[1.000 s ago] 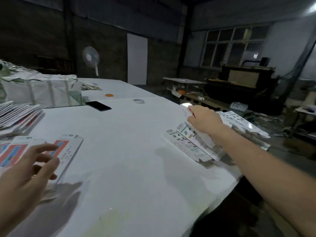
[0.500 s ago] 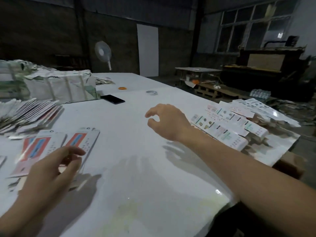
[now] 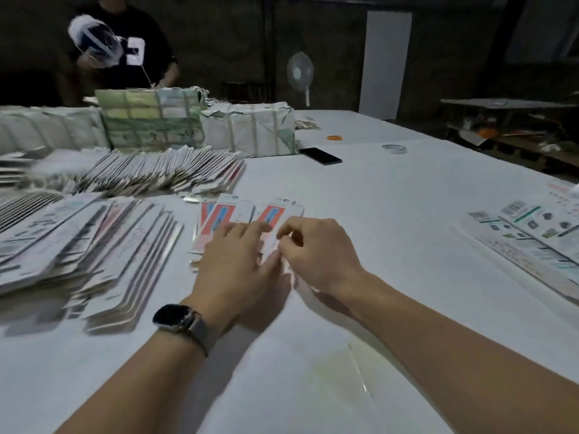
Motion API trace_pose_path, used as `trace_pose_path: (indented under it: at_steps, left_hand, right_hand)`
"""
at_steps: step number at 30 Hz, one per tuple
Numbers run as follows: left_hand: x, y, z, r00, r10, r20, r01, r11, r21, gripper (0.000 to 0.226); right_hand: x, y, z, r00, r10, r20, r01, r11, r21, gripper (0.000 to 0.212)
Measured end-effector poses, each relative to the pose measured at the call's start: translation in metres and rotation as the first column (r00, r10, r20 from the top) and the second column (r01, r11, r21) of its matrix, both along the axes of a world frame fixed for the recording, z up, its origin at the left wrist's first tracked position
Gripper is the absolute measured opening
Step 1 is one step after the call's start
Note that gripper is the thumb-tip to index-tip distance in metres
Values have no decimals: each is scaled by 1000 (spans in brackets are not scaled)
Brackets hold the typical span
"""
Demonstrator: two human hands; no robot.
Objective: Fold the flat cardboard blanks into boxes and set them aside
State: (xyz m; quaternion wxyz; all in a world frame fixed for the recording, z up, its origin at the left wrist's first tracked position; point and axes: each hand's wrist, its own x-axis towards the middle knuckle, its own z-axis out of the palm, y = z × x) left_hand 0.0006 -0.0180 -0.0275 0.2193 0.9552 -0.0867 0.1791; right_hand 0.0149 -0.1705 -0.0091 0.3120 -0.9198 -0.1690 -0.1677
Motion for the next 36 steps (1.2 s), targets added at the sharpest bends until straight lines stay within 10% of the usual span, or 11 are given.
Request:
trace_pose_path:
  at_steps: [5, 10, 21, 26, 31, 36]
  left_hand:
    - [2, -2, -9, 992, 57, -113, -29, 970, 243, 78]
    - [-3, -10, -2, 997, 31, 75, -51, 959, 280, 41]
    - [-11, -3, 10, 885, 12, 465, -61, 994, 90, 28]
    - [-15, -12, 12, 838, -66, 542, 57, 998, 34, 24]
    - [-21, -21, 12, 816, -396, 421, 390, 915, 105, 21]
    - [-19, -21, 12, 906, -202, 372, 309, 916, -255, 35]
  right_hand:
    - [10, -10, -1, 998, -55, 40, 42, 964, 262, 19]
    - [14, -12, -1, 997, -70, 32, 53, 924, 378, 25]
    - [21, -12, -8, 955, 46, -294, 130, 823, 553, 5]
    - [23, -11, -4, 894, 149, -423, 226, 665, 712, 38]
    - [26, -13, -4, 895, 179, -409, 281, 485, 828, 38]
    - [20, -12, -3, 926, 194, -324, 175, 538, 825, 41]
